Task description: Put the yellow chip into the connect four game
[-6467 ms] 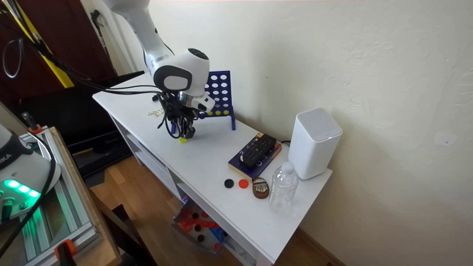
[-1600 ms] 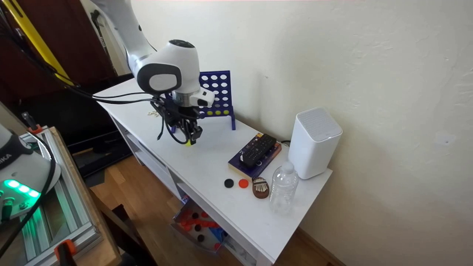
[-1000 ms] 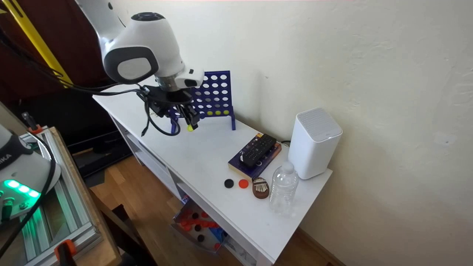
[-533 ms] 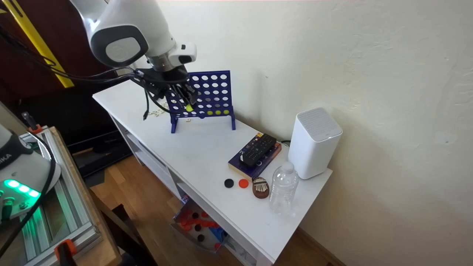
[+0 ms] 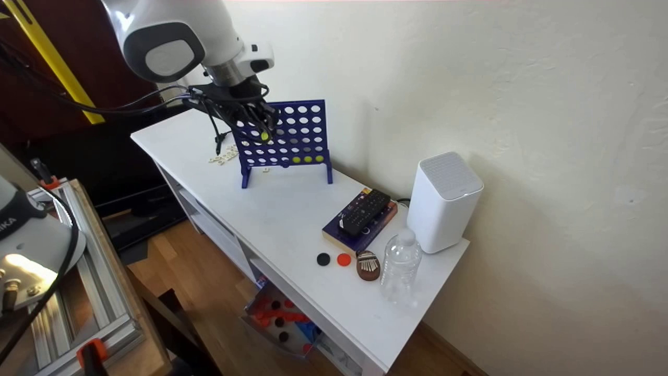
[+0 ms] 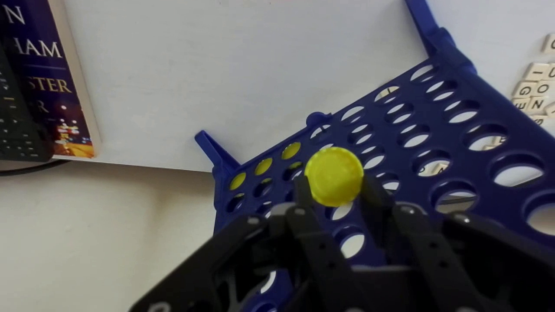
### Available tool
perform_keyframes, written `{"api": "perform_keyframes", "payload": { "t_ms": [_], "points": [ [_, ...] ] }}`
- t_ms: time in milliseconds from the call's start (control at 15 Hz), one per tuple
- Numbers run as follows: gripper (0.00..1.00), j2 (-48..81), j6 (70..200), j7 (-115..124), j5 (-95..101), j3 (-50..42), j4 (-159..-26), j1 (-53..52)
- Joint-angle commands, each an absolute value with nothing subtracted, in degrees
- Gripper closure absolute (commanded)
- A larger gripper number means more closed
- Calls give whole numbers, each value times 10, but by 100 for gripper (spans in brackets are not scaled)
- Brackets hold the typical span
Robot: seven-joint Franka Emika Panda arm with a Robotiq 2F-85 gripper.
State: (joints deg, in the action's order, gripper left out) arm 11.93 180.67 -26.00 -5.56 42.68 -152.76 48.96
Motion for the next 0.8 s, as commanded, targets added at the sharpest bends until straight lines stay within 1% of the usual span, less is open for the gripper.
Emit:
{"api": "perform_keyframes", "payload": {
  "t_ms": [0, 400, 733],
  "points": [
    [92, 130, 1835, -297, -64, 508, -1541, 580],
    [92, 161, 1873, -318, -41, 635, -1556, 724],
    [92, 197, 1874, -332, -24, 733, -1566, 840]
  ]
}}
